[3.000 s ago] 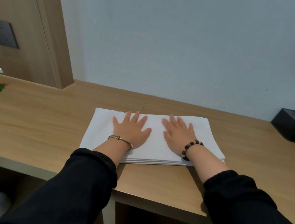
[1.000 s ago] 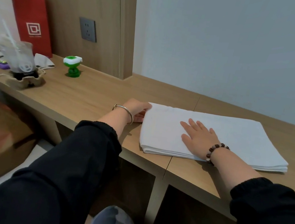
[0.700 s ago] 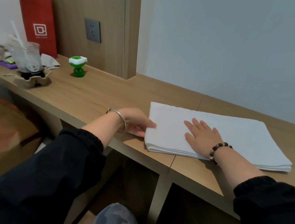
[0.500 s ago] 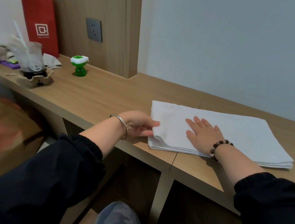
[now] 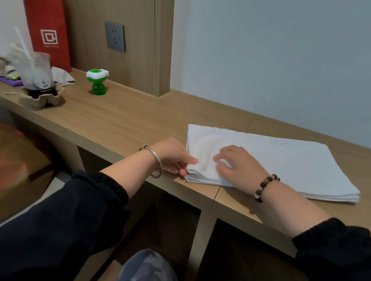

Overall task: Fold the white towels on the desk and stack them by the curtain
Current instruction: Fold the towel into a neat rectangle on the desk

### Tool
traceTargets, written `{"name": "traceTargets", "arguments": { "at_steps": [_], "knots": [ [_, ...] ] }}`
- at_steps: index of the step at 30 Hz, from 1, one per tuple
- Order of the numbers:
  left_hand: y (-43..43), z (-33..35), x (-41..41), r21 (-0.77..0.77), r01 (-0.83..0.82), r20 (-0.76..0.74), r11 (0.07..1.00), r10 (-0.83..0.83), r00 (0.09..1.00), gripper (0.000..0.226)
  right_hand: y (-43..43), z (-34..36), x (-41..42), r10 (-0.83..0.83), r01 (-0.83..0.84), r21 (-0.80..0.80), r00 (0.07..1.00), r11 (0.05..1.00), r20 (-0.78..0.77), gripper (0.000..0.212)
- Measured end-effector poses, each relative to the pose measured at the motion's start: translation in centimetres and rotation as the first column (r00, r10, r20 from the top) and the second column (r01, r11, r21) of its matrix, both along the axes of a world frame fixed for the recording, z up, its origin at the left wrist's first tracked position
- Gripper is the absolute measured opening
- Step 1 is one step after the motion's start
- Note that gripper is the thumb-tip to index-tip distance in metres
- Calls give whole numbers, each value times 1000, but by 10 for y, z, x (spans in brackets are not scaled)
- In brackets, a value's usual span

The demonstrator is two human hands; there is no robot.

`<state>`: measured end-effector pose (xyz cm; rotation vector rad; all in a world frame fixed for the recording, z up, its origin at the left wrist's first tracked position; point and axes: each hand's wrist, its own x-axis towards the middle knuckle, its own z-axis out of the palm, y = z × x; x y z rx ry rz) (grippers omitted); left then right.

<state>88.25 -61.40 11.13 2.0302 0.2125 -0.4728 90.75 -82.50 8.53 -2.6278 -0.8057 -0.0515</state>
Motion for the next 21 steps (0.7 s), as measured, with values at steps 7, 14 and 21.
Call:
{"name": "traceTargets", "arguments": {
  "at_steps": [7,14,21],
  "knots": [
    [0,1,-1,165,12,78,986,-26,997,24,33,0,-33,-7,7,2,993,1000,121,49],
    [-2,0,-1,222,23,105,975,-48,993,29,44,-2,-35,61,-27,-121,956,992,288,29],
    [-1,-2,1,246,38,109,969,-66,992,25,37,5,-30,208,-126,-252,920,959,331,18]
  ]
}}
